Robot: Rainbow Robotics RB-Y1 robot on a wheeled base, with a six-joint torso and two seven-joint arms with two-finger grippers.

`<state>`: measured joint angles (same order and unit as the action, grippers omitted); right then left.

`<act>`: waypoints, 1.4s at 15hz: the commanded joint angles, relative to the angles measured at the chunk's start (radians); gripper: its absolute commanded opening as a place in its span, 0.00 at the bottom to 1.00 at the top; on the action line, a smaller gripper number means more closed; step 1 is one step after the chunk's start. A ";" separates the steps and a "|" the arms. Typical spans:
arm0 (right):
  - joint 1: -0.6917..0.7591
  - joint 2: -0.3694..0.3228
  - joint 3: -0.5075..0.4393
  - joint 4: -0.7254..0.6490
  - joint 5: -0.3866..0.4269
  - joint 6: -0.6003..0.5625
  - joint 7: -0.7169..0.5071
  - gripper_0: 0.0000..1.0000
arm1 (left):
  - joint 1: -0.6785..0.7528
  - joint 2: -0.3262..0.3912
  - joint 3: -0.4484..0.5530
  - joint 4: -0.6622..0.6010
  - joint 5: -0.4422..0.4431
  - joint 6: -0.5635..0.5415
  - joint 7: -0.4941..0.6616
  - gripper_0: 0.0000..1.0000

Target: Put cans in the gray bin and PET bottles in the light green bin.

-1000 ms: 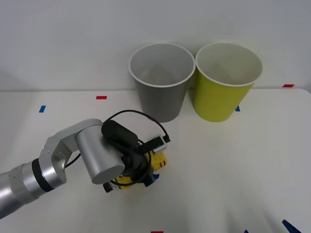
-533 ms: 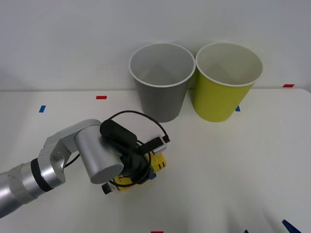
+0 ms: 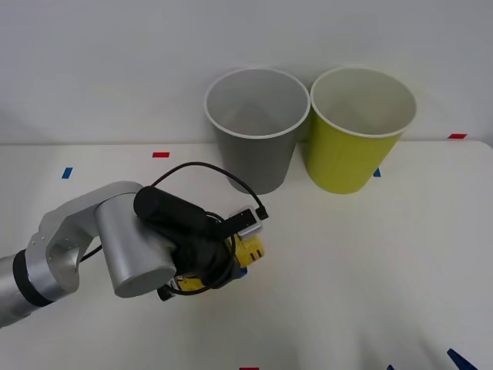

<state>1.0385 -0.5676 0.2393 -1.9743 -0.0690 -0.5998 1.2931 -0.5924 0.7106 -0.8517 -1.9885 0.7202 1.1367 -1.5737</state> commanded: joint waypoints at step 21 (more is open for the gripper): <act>0.000 0.000 0.000 0.000 0.000 0.000 0.000 0.99 | 0.260 -0.263 1.108 -0.630 0.240 0.522 -0.177 0.00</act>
<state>1.0385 -0.5676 0.2393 -1.9742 -0.0690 -0.5998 1.2932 -0.3081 0.4636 0.2518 -2.6181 0.9594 1.6544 -1.7465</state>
